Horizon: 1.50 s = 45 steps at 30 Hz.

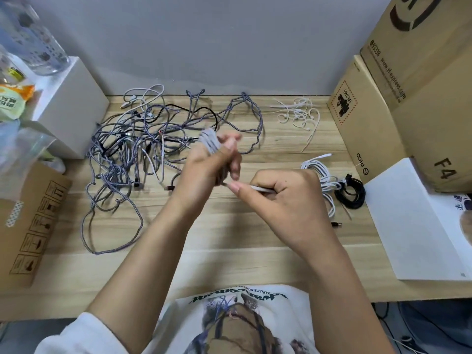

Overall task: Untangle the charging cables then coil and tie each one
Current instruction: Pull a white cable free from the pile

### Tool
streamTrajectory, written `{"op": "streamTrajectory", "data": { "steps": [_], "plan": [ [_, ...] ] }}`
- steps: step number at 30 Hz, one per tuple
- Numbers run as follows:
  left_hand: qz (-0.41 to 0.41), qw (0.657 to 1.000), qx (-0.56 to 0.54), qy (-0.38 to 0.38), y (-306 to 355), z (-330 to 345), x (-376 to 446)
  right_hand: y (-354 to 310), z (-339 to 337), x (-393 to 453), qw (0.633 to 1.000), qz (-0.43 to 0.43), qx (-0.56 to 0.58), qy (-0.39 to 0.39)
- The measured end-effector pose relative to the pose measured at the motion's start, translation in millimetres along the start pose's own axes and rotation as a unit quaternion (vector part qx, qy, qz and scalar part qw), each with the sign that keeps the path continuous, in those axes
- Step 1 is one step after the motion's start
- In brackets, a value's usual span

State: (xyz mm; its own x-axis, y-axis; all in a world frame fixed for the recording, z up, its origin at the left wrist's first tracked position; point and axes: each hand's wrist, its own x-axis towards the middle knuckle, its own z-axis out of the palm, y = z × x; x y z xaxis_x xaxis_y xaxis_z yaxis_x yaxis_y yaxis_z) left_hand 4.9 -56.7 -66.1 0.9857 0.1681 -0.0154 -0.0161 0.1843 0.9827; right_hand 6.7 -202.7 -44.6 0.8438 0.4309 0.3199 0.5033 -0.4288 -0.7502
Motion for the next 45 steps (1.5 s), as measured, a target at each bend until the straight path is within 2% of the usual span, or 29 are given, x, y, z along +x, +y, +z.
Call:
{"op": "streamTrajectory", "data": {
  "steps": [3,6,7,9,11,13,16,19,21,23,25,27,30,33,38,41,45],
  "plan": [
    [-0.057,0.98,0.153,-0.111,6.2,3.1,-11.7,0.9,-2.5,0.2,0.998,0.007,0.055,-0.02],
    [-0.12,0.933,0.216,-0.26,8.8,0.5,-16.2,3.1,-2.2,-0.9,0.994,0.015,0.101,-0.026],
    [-0.156,0.915,0.186,-0.324,7.5,-3.8,-16.5,4.5,-2.2,-0.5,0.994,0.021,0.102,-0.014],
    [-0.205,0.875,0.04,-0.437,5.3,-11.6,-17.0,7.7,-2.3,1.4,0.989,0.051,0.136,0.004],
    [-0.192,0.834,-0.144,-0.498,5.5,-14.5,-15.8,12.4,-2.4,4.6,0.979,0.079,0.185,0.011],
    [-0.142,0.801,-0.298,-0.5,8.6,-13.8,-15.1,17.4,-0.1,6.9,0.98,0.091,0.174,0.004],
    [-0.097,0.775,-0.465,-0.418,17.4,-11.8,-12.7,22.1,4.5,7.3,0.984,0.112,0.14,-0.02],
    [-0.078,0.787,-0.522,-0.321,23.7,-8.9,-9.3,22.2,8.2,3.6,0.985,0.126,0.098,-0.066],
    [-0.054,0.826,-0.504,-0.246,24.0,-5.9,-6.6,20.6,10.0,1.5,0.983,0.133,0.08,-0.096],
    [-0.024,0.891,-0.424,-0.161,21.4,-1.1,-5.3,17.1,10.9,0.0,0.982,0.133,0.055,-0.122],
    [-0.02,0.941,-0.326,-0.093,16.6,4.2,-4.6,12.9,10.9,-0.9,0.981,0.128,0.017,-0.145],
    [-0.032,0.97,-0.235,-0.058,10.9,8.9,-4.4,10.6,10.3,-1.5,0.98,0.119,-0.024,-0.16],
    [-0.052,0.995,-0.076,-0.046,3.3,8.9,-5.6,10.8,6.8,-3.3,0.979,0.108,-0.051,-0.167],
    [-0.058,0.989,0.124,-0.05,3.7,5.0,-10.2,10.1,3.7,-4.1,0.983,0.098,-0.022,-0.152],
    [-0.121,0.948,0.255,-0.149,14.3,3.0,-20.4,8.6,1.5,-0.7,0.982,0.085,0.09,-0.144],
    [-0.15,0.938,0.229,-0.211,12.8,-4.1,-23.1,7.5,-2.1,0.7,0.985,0.072,0.118,-0.107],
    [-0.192,0.935,0.108,-0.277,6.8,-14.3,-19.8,11.6,-1.3,2.8,0.981,0.085,0.159,-0.066]
  ]
}}
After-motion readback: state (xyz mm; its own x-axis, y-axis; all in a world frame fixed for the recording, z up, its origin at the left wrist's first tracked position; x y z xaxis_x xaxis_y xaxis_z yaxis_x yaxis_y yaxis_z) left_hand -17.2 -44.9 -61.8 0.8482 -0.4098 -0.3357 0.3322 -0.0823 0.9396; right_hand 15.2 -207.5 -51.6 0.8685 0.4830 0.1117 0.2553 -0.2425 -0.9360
